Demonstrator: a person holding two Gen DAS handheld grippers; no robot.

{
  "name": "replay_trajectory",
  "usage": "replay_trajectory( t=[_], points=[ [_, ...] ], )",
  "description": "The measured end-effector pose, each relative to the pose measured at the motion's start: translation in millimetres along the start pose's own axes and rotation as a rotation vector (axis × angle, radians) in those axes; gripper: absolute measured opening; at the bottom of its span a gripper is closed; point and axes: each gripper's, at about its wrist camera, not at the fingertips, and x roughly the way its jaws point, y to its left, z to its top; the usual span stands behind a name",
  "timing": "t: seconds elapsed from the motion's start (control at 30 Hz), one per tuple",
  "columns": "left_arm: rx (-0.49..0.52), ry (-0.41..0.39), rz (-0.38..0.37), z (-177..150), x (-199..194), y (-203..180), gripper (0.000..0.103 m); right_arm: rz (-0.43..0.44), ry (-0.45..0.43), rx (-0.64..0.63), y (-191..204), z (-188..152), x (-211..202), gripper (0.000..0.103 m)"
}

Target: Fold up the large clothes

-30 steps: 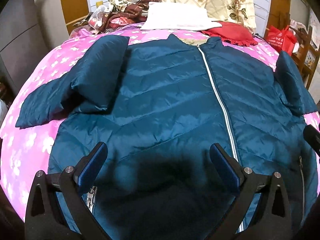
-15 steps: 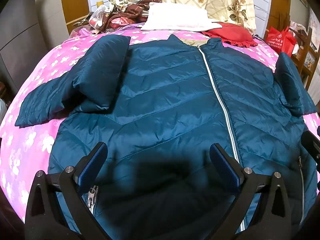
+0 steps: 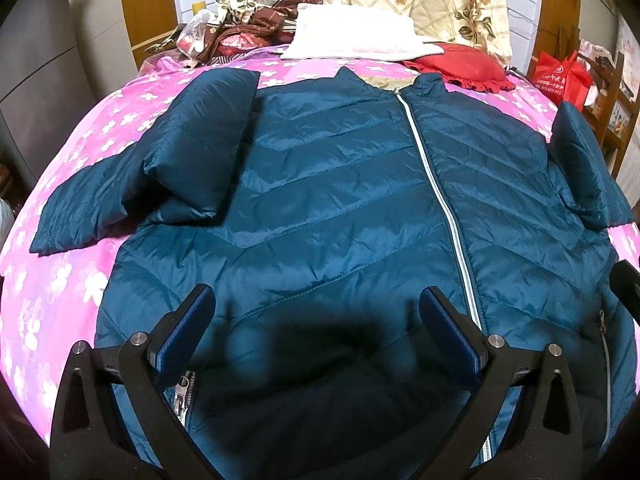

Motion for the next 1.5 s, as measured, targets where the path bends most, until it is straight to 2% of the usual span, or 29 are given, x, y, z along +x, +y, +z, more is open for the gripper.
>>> replay_trajectory(
  t=[1.5],
  points=[
    [-0.003, 0.004, -0.001, -2.9, 4.0, 0.9, 0.102, 0.01, -0.004, 0.001, 2.2, -0.2, -7.4, 0.102]
  ],
)
